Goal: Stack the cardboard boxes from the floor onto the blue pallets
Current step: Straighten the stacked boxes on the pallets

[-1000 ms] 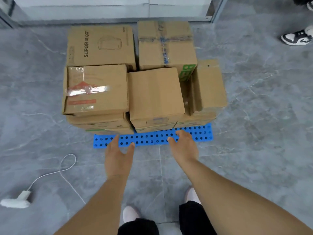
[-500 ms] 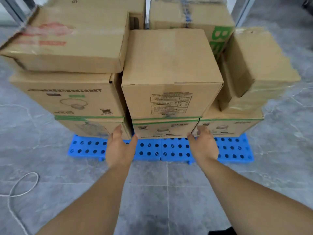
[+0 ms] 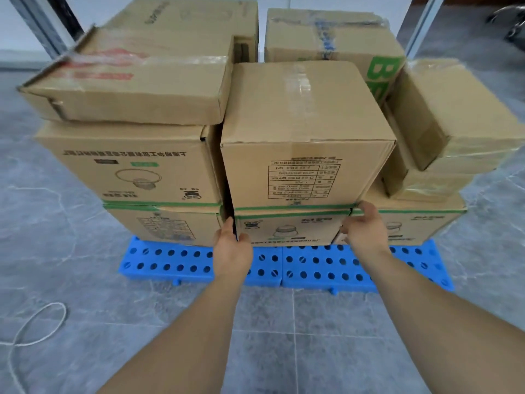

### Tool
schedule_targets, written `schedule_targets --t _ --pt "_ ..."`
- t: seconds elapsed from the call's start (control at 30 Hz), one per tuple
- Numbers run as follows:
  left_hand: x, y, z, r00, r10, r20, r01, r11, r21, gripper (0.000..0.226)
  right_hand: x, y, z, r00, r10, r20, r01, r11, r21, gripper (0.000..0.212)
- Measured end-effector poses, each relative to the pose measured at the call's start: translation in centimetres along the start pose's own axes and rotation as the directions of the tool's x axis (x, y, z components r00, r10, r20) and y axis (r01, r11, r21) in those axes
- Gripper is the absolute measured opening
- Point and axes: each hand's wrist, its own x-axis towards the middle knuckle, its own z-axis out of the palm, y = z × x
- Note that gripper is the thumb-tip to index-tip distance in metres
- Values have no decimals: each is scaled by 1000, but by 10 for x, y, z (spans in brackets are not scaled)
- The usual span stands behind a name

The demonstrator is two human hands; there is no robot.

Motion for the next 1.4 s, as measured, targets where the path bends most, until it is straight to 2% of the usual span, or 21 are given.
schedule_targets --t 0.2,0.4,0.6,0.7,0.77,0.87,0.93,1.03,1.13,1.23,1.33,1.4 --pt "7 1 -2 984 -143 105 161 967 -195 59 -2 -3 14 998 40 45 -46 991 127 43" --pt "13 8 -1 978 -162 128 190 951 -245 62 1 -1 22 999 -11 -49 11 1000 -7 41" --pt "14 10 -6 981 -172 89 190 945 -265 62 0 0 21 1000 -9 -6 9 1000 27 22" --pt "16 10 -7 986 -151 66 164 942 -292 54 -2 1 20 1000 -21 -19 21 1000 7 18" --pt "15 9 -9 990 -140 1 134 944 -302 47 -3 2 19 997 -61 -40 60 998 -32 15" --pt "13 7 -14 981 -41 -192 15 991 -134 34 -4 4 15 983 -165 -78 158 984 -84 19" --pt "13 7 -17 968 29 -249 -57 993 -106 31 -4 4 12 970 -226 -87 220 973 -77 28" --pt "12 9 -20 964 69 -255 -108 984 -142 38 -1 2 9 959 -276 -64 274 961 -43 31" --pt "9 8 -21 963 117 -243 -152 980 -131 45 3 5 7 952 -301 -50 298 953 -62 18" --pt "7 9 -17 967 138 -215 -167 978 -127 51 6 8 6 954 -288 -80 282 956 -84 22" --pt "8 13 -14 981 104 -162 -141 962 -233 54 9 8 6 952 -291 -94 282 954 -98 27" --pt "10 14 -16 987 91 -134 -128 946 -297 51 9 7 7 951 -296 -91 285 951 -119 22"
